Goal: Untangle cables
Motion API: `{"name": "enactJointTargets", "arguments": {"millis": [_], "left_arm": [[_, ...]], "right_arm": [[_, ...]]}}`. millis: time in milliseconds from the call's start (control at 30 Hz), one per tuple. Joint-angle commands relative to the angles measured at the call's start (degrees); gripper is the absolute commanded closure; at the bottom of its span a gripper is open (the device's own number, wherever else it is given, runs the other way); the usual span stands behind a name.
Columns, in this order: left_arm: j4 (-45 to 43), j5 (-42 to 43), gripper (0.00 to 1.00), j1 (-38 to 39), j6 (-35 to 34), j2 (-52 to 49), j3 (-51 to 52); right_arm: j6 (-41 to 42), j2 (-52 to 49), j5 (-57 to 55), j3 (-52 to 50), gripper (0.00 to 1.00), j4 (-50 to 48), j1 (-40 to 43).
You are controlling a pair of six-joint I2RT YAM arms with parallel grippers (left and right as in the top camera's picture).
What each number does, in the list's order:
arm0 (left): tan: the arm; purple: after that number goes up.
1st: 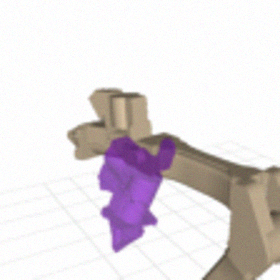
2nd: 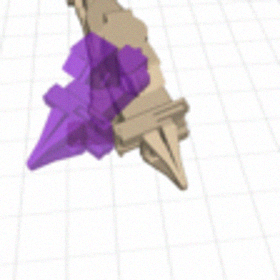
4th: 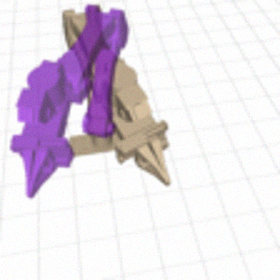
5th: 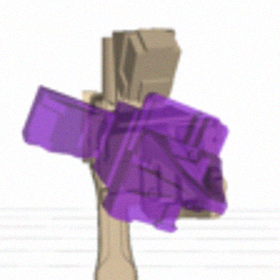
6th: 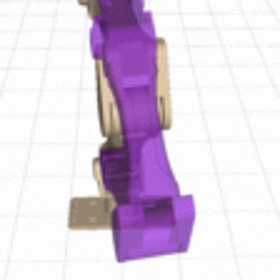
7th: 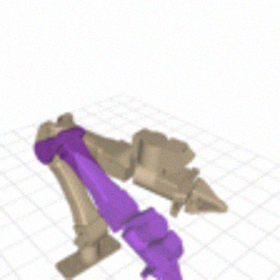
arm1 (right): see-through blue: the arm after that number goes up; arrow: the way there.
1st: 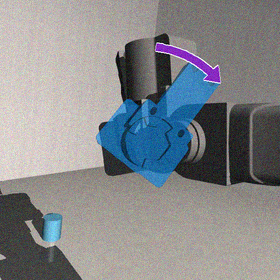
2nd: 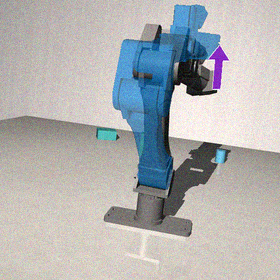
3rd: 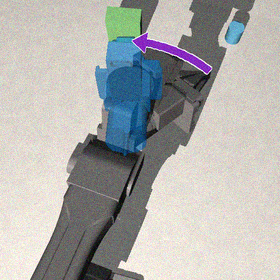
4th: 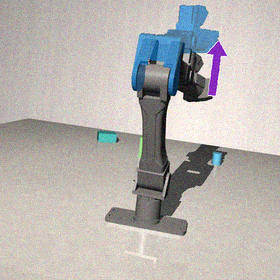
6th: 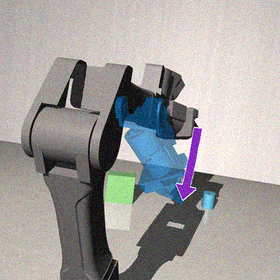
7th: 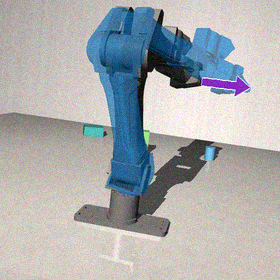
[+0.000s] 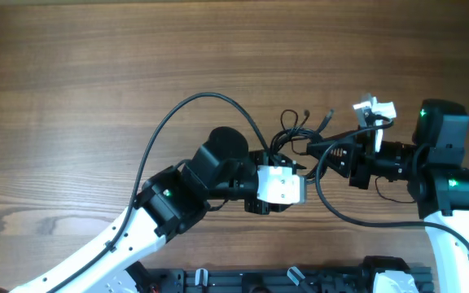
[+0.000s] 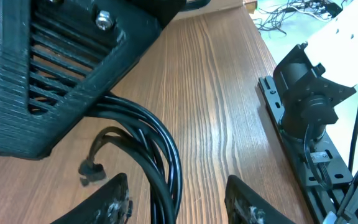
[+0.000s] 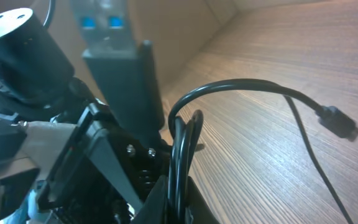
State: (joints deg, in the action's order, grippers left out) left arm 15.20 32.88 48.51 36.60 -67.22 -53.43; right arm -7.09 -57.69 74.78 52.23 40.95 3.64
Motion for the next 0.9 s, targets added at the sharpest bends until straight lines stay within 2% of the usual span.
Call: {"name": "enactJointTargets", "arguments": {"millis": [0, 100, 200, 267, 433, 467, 567, 733, 800, 867], "left_arm": [[-0.15, 0.07, 0.54, 0.35, 0.24, -0.61, -0.52], [-0.39, 0.09, 0.8, 0.35, 0.26, -0.61, -0.52], [-1.01, 0.11, 0.92, 0.35, 0.24, -0.61, -0.52], [-1.01, 0.11, 0.93, 0.37, 0.22, -0.63, -0.52], [-1.05, 0.5, 0.75, 1.16, 0.22, -0.68, -0.52], [-1.25, 0.5, 0.76, 1.4, 0.22, -0.68, -0.52], [-1.6, 0.5, 0.96, 1.49, 0.22, -0.68, -0.52], [-2.78, 0.48, 0.96, 1.49, -0.33, -0.66, -0.52], [-4.83, -0.33, 0.96, 1.46, -4.72, -0.66, -0.52], [-7.15, -2.91, 0.96, 1.46, -8.31, -0.59, -0.52]], "right_arm": [[-1.77, -0.22, 3.37, 0.92, 0.96, -0.13, 0.07], [-1.84, -0.22, 3.34, 0.92, 0.96, -0.13, 0.07], [-1.84, -0.22, 3.34, 0.92, 0.96, -0.13, 0.07], [-1.86, -0.22, 3.67, 0.92, 0.96, -0.15, 0.07], [-1.84, -0.22, 4.66, 0.92, 0.96, -0.15, 0.07], [-1.81, -0.22, 4.66, 0.92, 0.96, -0.15, 0.07], [-1.79, -0.22, 4.61, 0.92, 0.96, -0.13, 0.07], [-1.81, -0.22, 4.57, 0.92, 0.96, -0.13, 0.07], [-1.68, -0.22, 2.73, 0.92, 0.96, -0.04, 0.07], [1.84, -0.22, -2.95, 0.92, 0.96, 0.22, 0.09]]}}
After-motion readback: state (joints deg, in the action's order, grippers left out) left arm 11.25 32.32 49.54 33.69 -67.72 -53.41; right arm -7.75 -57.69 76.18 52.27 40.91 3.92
